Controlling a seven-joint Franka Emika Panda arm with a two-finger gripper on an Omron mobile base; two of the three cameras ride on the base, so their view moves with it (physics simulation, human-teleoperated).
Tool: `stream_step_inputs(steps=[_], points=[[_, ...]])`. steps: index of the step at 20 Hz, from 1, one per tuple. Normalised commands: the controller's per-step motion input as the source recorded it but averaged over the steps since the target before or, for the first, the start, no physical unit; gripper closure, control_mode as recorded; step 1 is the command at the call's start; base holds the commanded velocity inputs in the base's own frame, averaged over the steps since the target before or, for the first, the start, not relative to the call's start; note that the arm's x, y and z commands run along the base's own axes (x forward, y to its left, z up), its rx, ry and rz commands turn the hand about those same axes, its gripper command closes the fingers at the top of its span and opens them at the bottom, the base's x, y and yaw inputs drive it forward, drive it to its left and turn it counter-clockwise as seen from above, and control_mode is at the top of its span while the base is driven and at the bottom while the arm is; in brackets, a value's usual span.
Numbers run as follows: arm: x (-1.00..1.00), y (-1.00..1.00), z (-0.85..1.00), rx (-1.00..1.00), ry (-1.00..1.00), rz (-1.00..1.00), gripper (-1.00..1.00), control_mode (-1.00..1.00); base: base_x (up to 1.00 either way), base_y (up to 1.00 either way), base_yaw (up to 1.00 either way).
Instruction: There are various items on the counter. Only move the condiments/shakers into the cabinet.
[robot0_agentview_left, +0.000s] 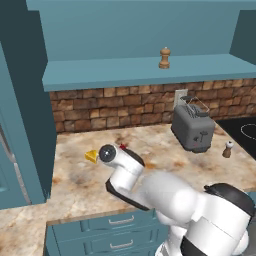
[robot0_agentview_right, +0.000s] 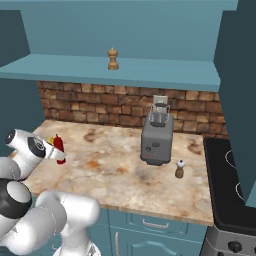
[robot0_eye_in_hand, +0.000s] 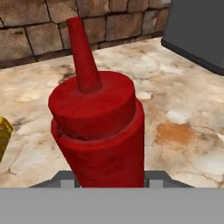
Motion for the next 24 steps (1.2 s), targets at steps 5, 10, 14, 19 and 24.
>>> stream_step_inputs(steps=[5,10,14,19,24], points=[[-0.44,-0.21,1.0,0.07,0.0,0.01,1.0,-1.0,0.0,0.0,0.0],[-0.4,-0.15,1.0,0.07,0.0,0.06,1.0,-1.0,0.0,0.0,0.0],[-0.45,-0.02,1.0,0.0,0.0,0.1,1.0,-1.0,0.0,0.0,0.0],[-0.43,0.0,1.0,0.0,0.0,0.1,1.0,-1.0,0.0,0.0,0.0],[-0.15,0.0,1.0,0.0,0.0,0.09,1.0,-1.0,0.0,0.0,0.0]])
